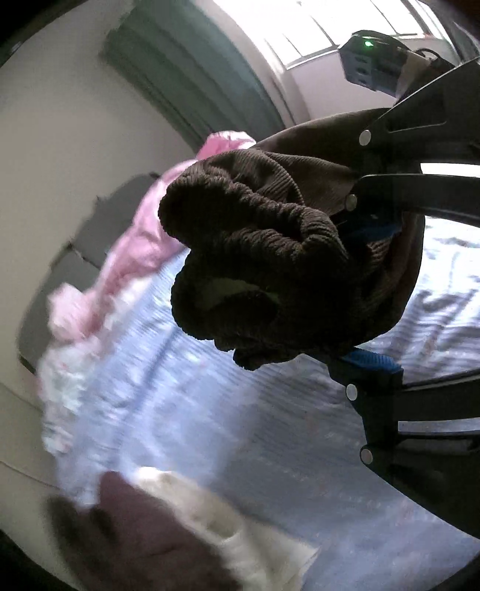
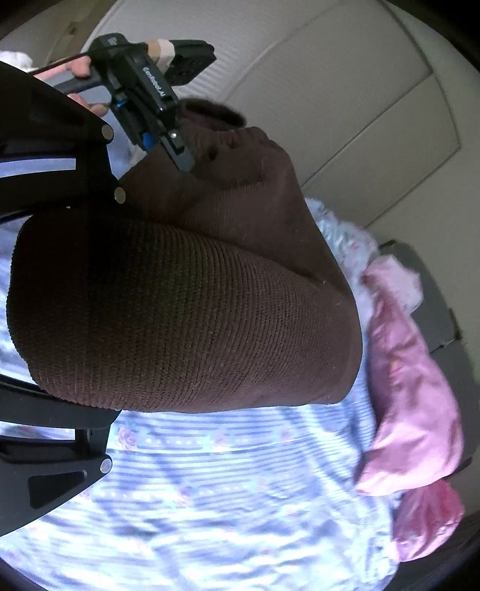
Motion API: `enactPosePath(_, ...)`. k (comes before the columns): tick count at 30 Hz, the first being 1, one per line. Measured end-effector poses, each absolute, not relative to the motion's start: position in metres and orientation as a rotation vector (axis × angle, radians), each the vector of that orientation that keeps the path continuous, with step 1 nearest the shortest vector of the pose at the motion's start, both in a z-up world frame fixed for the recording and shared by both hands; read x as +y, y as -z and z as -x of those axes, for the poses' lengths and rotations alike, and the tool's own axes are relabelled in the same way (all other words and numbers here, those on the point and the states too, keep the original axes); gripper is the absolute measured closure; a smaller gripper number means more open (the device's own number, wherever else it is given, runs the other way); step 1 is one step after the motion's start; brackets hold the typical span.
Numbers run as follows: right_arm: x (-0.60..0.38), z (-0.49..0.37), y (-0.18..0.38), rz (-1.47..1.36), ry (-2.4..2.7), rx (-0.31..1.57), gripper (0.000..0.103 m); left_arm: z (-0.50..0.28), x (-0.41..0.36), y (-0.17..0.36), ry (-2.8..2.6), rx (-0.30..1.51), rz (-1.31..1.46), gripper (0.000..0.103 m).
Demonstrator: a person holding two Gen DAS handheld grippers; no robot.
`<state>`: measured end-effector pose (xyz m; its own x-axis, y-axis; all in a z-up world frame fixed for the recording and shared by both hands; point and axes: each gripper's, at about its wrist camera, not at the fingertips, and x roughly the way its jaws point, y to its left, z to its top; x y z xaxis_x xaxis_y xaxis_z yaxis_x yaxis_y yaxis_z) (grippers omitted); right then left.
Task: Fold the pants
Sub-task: 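Lift the folded brown sweatpants with both tools, folding them in half, then carry the folded sweatpants with both tools onto the stack of folded clothes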
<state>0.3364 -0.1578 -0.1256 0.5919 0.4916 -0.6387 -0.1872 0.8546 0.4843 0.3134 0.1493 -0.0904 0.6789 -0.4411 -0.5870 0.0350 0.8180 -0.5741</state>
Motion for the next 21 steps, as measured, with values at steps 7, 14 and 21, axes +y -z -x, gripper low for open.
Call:
enactPosePath(7, -0.116, -0.304, 0.064, -0.35, -0.483, 0.748, 0.047, -0.261, 0.206, 0.029, 0.263, 0.661, 0.52, 0.056)
enactPosePath(14, -0.013, -0.298, 0.018, -0.283, -0.637, 0.71, 0.047, -0.225, 0.308, -0.018, 0.132, 0.596, 0.456, 0.056)
enactPosePath(21, 0.102, -0.32, -0.005, -0.255, -0.774, 0.736, 0.047, -0.218, 0.414, -0.033, 0.012, 0.558, 0.506, 0.056)
